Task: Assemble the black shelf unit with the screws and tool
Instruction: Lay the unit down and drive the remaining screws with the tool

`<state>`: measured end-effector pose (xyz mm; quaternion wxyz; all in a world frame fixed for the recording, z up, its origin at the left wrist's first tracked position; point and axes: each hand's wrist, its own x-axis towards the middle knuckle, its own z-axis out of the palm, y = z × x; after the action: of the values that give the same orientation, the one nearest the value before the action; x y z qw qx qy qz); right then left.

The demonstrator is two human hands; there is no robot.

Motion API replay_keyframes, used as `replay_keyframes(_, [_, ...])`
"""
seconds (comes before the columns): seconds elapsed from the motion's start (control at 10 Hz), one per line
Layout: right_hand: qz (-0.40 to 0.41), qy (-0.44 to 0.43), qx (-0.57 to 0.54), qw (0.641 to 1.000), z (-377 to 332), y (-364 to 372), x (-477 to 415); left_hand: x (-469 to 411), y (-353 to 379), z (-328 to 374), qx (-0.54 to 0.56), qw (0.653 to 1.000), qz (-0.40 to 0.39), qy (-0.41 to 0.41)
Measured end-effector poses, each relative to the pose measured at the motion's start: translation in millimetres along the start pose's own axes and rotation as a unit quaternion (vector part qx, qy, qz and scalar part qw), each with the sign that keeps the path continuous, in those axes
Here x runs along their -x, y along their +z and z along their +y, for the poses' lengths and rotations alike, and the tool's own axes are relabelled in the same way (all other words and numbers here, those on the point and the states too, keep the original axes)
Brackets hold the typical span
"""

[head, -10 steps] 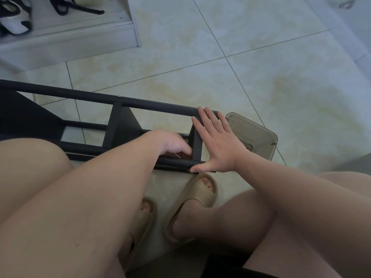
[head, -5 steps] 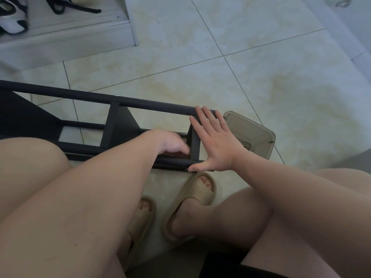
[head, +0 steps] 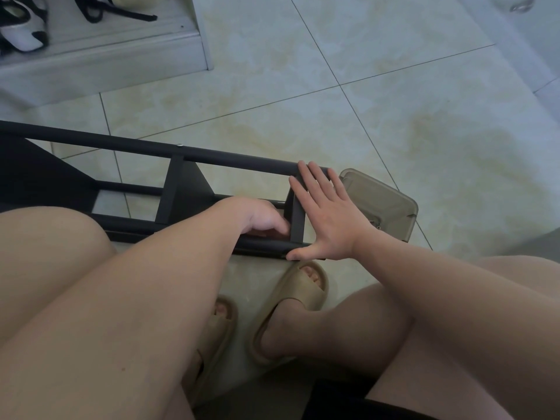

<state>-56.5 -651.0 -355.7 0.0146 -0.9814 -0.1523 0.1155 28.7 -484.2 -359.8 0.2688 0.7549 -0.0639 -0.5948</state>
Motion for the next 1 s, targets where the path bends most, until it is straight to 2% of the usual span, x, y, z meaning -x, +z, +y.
replay_keyframes(0.1, [0.001, -0.001, 0.002, 1.0, -0.3, 0.4, 0.1, 0.7, -1.1, -1.4, 0.029, 0.999, -0.019, 0.002])
replay_keyframes(0.4, [0.007, -0.001, -0.002, 1.0, -1.2, 1.6, 0.8, -0.2, 1.6, -0.2, -0.02, 1.0, 0.0, -0.007])
replay_keyframes(0.6, [0.009, -0.002, -0.003, 1.0, -0.9, 1.6, 0.9, 0.0, 0.8, -0.6, 0.023, 0.999, -0.028, -0.002])
replay_keyframes(0.8, [0.013, -0.003, -0.005, 1.0, -1.4, 1.9, 1.9, 0.2, 2.2, -1.0, -0.01, 1.0, -0.004, -0.005])
replay_keyframes(1.0, [0.013, -0.002, -0.002, 1.0, -1.2, 2.6, 1.0, 0.8, -0.9, -1.4, 0.029, 0.999, -0.013, -0.004])
